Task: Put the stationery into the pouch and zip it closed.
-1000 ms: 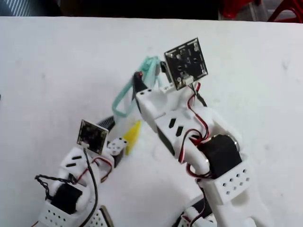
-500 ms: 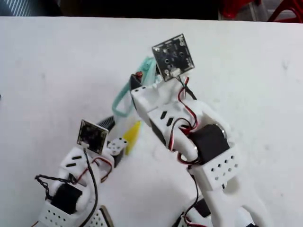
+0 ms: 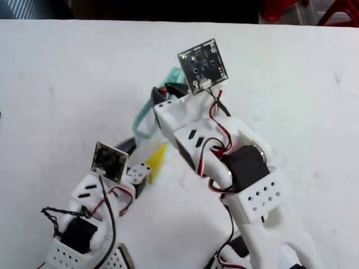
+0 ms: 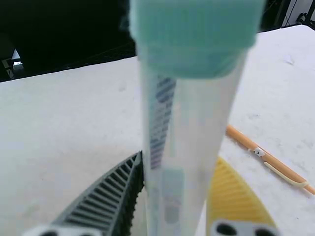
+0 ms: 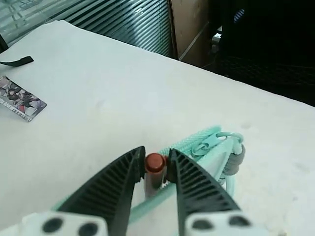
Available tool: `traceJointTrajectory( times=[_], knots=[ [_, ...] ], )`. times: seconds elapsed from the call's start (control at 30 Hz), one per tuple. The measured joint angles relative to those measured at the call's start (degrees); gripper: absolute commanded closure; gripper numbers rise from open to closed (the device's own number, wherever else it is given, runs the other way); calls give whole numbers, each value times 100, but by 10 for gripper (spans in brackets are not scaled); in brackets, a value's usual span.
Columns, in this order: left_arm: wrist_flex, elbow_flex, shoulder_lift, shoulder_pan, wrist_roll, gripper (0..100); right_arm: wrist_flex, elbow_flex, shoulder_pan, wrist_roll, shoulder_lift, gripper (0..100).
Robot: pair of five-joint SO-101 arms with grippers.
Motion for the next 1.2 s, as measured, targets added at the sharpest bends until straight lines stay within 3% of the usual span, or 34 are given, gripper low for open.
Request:
traceJointTrajectory(
  times=[0.43, 0.63, 0.83, 0.93, 1.1, 1.2],
  knots=[
    [0, 0, 0, 0, 0, 793, 475, -1143, 9, 0, 246, 981],
    [0, 0, 0, 0, 0, 793, 1873, -2602, 35, -369, 1688, 981],
    [0, 9, 0, 0, 0, 793, 3587, -5160, 352, -765, 3473, 981],
    [0, 9, 0, 0, 0, 793, 3956, -6207, 404, -782, 4114, 981],
    [0, 9, 0, -9, 0, 793, 3982, -6207, 316, -738, 4475, 981],
    [0, 9, 0, -9, 0, 793, 3982, -5952, 246, -308, 4448, 980]
  ],
)
